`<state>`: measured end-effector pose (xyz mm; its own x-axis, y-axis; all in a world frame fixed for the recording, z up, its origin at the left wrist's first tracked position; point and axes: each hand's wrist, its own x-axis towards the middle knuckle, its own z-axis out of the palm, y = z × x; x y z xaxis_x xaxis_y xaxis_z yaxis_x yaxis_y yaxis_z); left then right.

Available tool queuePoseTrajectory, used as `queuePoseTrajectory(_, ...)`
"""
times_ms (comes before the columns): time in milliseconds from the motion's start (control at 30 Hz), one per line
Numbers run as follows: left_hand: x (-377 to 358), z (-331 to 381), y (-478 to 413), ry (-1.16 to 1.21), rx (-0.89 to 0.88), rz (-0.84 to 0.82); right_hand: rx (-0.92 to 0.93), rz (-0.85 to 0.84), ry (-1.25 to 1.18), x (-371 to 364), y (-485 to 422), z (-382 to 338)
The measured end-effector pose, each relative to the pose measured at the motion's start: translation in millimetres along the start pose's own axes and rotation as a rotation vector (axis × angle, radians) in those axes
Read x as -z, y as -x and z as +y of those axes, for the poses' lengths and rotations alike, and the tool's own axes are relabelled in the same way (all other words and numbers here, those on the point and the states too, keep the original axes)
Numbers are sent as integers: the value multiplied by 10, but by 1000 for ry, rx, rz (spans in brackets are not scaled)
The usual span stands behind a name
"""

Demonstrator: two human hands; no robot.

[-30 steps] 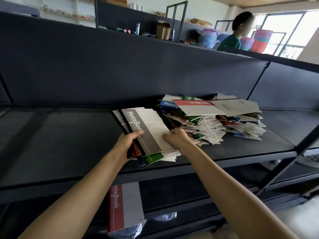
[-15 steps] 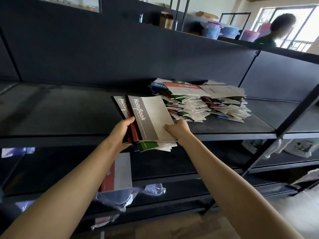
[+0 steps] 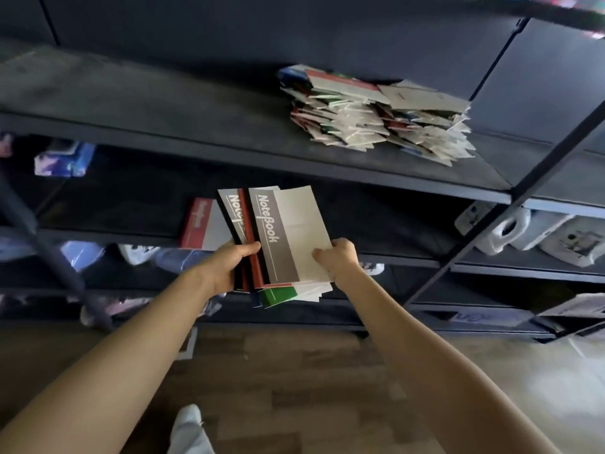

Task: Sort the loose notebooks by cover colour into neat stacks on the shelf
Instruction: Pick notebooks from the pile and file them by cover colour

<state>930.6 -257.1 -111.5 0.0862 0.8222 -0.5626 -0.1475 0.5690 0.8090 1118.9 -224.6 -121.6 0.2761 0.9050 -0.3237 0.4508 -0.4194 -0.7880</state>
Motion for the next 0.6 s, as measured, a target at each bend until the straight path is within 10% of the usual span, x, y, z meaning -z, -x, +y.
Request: queuePoseTrajectory(600, 573, -867, -408, 203, 207, 142, -192, -66, 12, -996, -213, 661)
